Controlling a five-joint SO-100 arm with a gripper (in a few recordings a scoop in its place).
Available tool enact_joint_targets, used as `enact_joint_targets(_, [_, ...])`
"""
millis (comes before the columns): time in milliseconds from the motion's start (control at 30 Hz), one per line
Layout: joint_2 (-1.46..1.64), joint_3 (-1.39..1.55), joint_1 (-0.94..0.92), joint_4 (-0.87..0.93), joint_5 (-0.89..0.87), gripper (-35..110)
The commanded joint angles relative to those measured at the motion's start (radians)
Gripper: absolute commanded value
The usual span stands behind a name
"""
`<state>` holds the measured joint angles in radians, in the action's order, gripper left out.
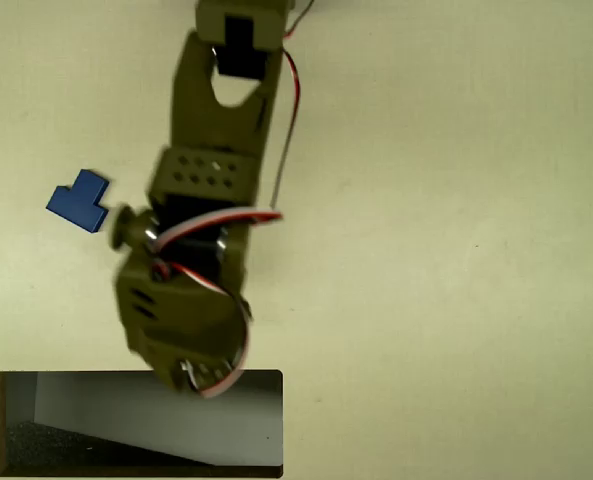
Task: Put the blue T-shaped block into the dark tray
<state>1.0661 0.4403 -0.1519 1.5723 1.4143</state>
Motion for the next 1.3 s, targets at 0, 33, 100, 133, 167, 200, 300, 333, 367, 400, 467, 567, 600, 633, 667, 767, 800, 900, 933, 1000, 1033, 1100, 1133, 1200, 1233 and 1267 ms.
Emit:
enact_joint_targets(0, [0.377,0.347,-0.075,0.183,0.155,0])
enact_joint_targets(33, [0.445,0.477,-0.114,0.183,0.222,0])
enact_joint_targets(100, [0.535,0.732,-0.222,0.156,0.403,0])
enact_joint_targets(133, [0.551,0.841,-0.285,0.112,0.499,0])
enact_joint_targets(167, [0.551,0.937,-0.348,0.041,0.601,0])
enact_joint_targets(200, [0.532,1.02,-0.403,-0.06,0.695,0])
enact_joint_targets(300, [0.376,1.123,-0.541,-0.403,0.982,0])
enact_joint_targets(333, [0.307,1.121,-0.581,-0.512,1.08,0])
enact_joint_targets(367, [0.232,1.098,-0.614,-0.615,1.169,0])
enact_joint_targets(400, [0.156,1.057,-0.641,-0.696,1.247,0])
enact_joint_targets(467, [0.018,0.928,-0.673,-0.776,1.345,0])
enact_joint_targets(567, [-0.121,0.742,-0.687,-0.785,1.417,0])
enact_joint_targets(600, [-0.155,0.699,-0.687,-0.792,1.428,0])
enact_joint_targets(633, [-0.186,0.667,-0.687,-0.798,1.439,0])
enact_joint_targets(667, [-0.213,0.638,-0.687,-0.801,1.448,0])
enact_joint_targets(767, [-0.247,0.609,-0.692,-0.807,1.476,0])
enact_joint_targets(800, [-0.249,0.609,-0.693,-0.807,1.485,0])
enact_joint_targets(900, [-0.245,0.624,-0.706,-0.807,1.525,0])
enact_joint_targets(933, [-0.242,0.634,-0.71,-0.807,1.542,0])
enact_joint_targets(1000, [-0.227,0.66,-0.716,-0.807,1.572,0])
enact_joint_targets(1033, [-0.215,0.68,-0.716,-0.807,1.58,0])
enact_joint_targets(1100, [-0.175,0.752,-0.71,-0.822,1.588,0])
enact_joint_targets(1133, [-0.15,0.796,-0.703,-0.833,1.588,0])
enact_joint_targets(1200, [-0.091,0.907,-0.683,-0.881,1.575,0])
enact_joint_targets(1233, [-0.064,0.962,-0.672,-0.907,1.568,0])
enact_joint_targets(1267, [-0.041,1.006,-0.658,-0.923,1.557,0])
